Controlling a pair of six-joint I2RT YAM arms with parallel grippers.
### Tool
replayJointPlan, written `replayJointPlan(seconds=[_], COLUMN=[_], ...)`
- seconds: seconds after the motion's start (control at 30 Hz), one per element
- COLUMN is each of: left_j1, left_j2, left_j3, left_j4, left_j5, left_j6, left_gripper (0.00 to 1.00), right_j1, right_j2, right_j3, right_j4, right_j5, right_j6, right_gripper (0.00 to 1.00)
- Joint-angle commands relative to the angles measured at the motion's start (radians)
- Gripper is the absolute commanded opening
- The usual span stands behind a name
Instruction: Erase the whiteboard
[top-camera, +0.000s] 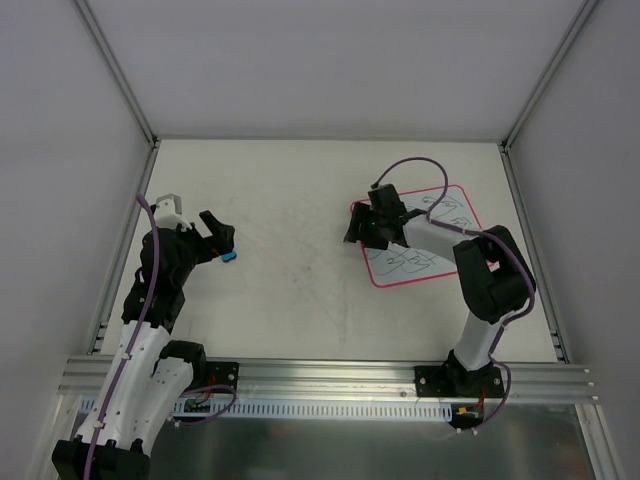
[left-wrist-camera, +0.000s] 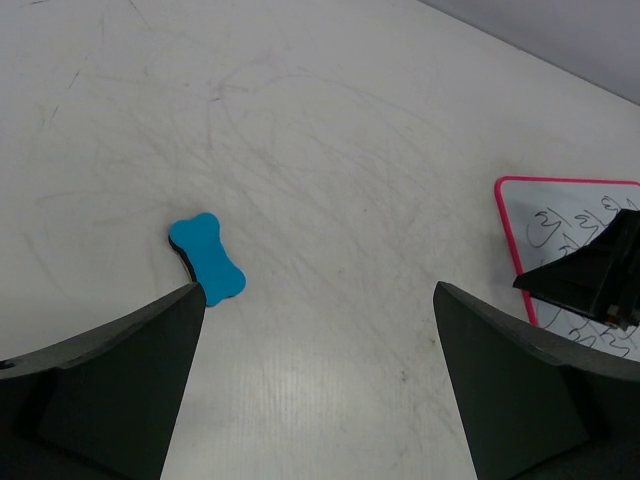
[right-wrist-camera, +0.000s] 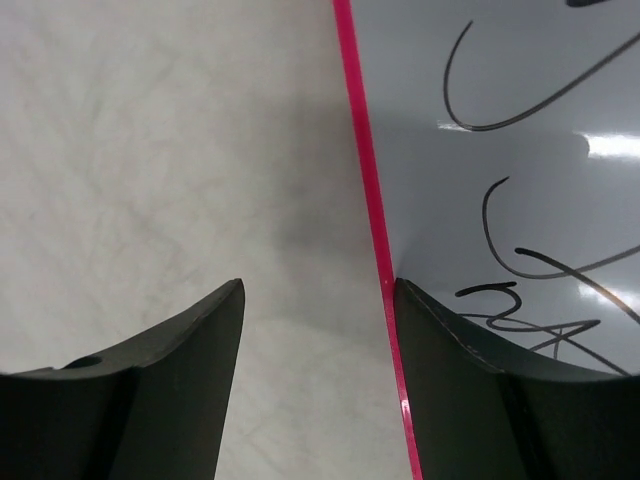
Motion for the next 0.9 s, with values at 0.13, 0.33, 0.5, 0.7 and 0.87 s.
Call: replayJointPlan(seconds=[0.13,0.33,0.5,0.7,0.87], left_j1=[-0.012,-0.021,-0.023,-0.023,-0.023], left_j2=[0.005,0.022,0.031,0.045,0.095], left_j3=[0.011,0.011,0.007,0.006,0.026], left_j4=[-0.006,-0.034,-0.048,-0.055,-0.054], left_j5=[0.022,0.010,0.006,-0.033,-0.074], left_j6=[-0.022,-0.029,-0.035,-0.026,-0.044], left_gripper=[0.99,0.99,0.99,0.99,0.99], right_j1=[0.261,0.324,0.222,-0.086,-0.286], right_j2=[0.115,0.132,0.016,-0.131,-0.197], right_j3=[0.127,0.288,0.323,0.132,-0.020], right_j4=[-0.017,-0.098,-0.200,-0.258,-0.295], right_j5=[-0.093,-0.111,0.045,0.123,0.090], right_j6=[0.104,-0.008,-0.134,-0.142,-0.143], right_gripper=[0.65,0.69,0.72,0.70,0.65])
